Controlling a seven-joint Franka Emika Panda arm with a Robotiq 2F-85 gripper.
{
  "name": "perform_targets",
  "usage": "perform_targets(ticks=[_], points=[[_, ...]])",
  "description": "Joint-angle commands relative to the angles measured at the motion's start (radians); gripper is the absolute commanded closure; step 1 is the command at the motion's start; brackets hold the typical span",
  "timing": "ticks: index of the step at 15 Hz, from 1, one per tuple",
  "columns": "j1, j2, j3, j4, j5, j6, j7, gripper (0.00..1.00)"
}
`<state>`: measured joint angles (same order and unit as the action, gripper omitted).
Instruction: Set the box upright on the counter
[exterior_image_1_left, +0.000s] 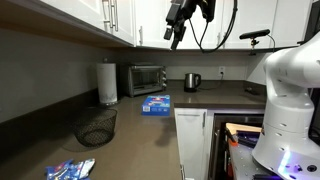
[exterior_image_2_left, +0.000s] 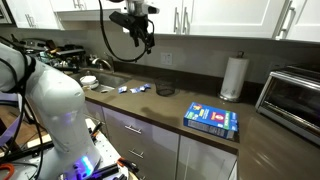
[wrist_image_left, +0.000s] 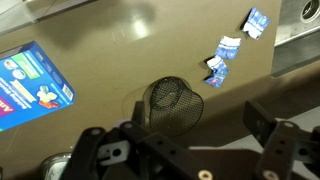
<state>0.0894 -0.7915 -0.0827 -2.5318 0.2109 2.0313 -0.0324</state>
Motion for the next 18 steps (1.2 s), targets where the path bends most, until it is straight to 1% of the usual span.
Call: perform_targets(ticks=[1,10,13,14,15,18], points=[[-0.017,0.002,0.012,0.002,0.012,-0.004,-0.01,0.0],[-0.017,0.002,0.012,0.002,0.012,-0.004,-0.01,0.0],[-0.046,0.035,-0.011,0.033,0.002,0.028,-0.012,0.0],[-0.048,0.035,-0.019,0.046,0.027,0.016,0.008,0.0],[-0.043,0.009,-0.001,0.012,0.01,0.012,-0.006,0.0],[-0.053,0.014,-0.017,0.028,0.011,0.012,-0.007,0.0]])
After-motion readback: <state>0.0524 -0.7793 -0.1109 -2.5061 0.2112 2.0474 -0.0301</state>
